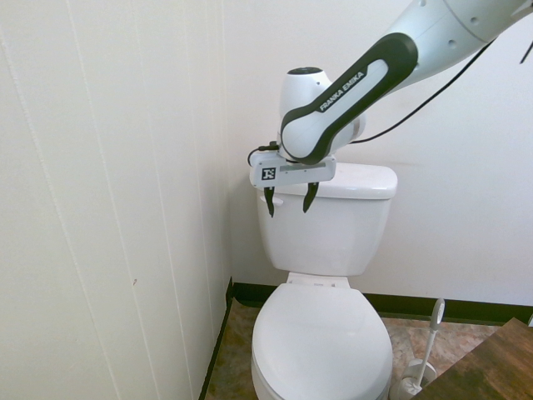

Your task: Flush the toilet

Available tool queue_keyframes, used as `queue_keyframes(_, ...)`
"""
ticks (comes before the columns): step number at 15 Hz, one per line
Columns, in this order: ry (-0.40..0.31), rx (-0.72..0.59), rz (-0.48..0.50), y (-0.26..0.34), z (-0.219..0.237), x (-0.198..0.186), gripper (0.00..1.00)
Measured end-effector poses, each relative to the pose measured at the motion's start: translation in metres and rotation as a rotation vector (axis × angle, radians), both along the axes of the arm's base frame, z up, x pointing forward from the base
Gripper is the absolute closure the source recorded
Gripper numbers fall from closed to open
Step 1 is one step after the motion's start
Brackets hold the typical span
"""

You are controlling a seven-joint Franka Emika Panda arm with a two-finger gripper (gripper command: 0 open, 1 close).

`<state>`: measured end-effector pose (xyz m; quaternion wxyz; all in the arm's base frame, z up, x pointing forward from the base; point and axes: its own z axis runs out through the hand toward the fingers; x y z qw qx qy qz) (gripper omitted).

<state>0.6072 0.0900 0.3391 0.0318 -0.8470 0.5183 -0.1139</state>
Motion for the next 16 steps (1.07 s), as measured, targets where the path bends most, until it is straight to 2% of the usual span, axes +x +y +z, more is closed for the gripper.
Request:
queue_keyframes(3, -0.042, -0.006, -0.051, -0.002, 0.007, 0.039, 0.0)
queue_keyframes(4, -0.048, -0.01, -0.065, -0.006, 0.008, 0.049, 1.0)
queue_keyframes(9, -0.058, -0.006, -0.109, -0.009, 0.004, 0.08, 1.0)
queue_keyframes(16, -0.068, 0.004, -0.141, -0.016, 0.002, 0.101, 1.0)
